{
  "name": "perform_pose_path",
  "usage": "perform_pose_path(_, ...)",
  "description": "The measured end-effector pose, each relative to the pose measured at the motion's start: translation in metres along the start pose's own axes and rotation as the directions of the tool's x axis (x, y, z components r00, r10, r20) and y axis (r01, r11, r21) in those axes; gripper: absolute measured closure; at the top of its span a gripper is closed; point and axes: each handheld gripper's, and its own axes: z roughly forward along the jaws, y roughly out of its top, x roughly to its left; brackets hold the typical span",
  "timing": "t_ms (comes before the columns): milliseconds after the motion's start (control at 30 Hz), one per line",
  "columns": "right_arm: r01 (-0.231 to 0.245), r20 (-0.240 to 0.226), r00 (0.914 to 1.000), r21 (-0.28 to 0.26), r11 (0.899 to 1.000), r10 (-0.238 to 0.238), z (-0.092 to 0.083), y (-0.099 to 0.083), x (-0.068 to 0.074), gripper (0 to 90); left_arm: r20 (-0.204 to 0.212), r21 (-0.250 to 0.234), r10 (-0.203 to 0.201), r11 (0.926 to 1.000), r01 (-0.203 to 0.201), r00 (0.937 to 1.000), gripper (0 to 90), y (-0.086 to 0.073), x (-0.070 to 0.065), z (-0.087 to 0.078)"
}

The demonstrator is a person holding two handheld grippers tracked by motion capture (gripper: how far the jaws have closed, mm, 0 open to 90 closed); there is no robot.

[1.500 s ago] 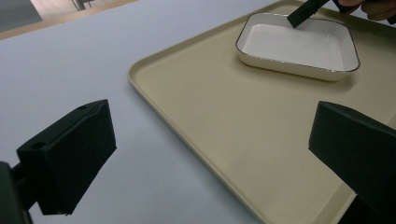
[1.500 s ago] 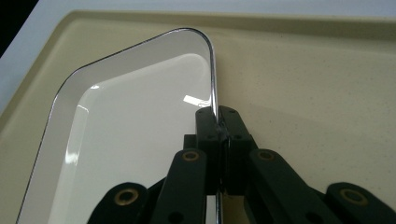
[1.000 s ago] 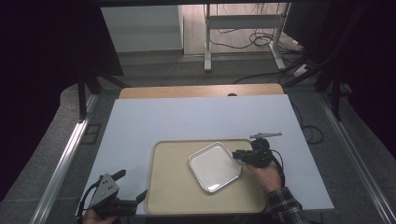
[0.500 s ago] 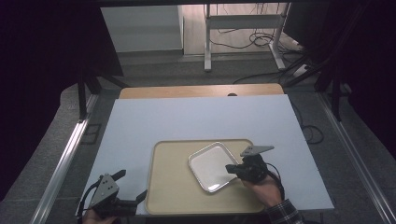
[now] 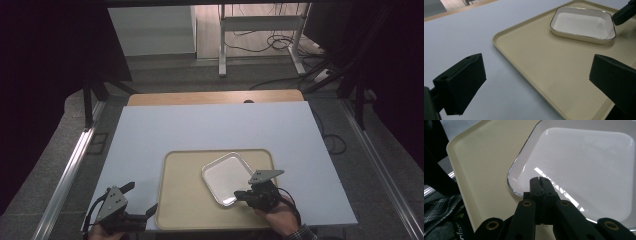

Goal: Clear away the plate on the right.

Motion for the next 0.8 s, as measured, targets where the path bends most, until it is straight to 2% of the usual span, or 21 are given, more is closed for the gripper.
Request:
perform_pose_path(167, 0.022, -0.013, 0.9997, 0.024, 0.999, -0.021, 0.008, -0.004, 0.004, 90.0, -0.001, 0.001, 0.002, 1.0000, -0.002, 1.0000, 0.3, 0.000, 0.000, 0.000)
perform_pose_path(800, 0.054, -0.021, 0.9983, 0.025, 0.998, -0.053, 0.028, 0.004, 0.011, 90.0, -0.002, 0.003, 0.006, 1.0000, -0.006, 1.0000, 0.3, 0.000, -0.001, 0.000)
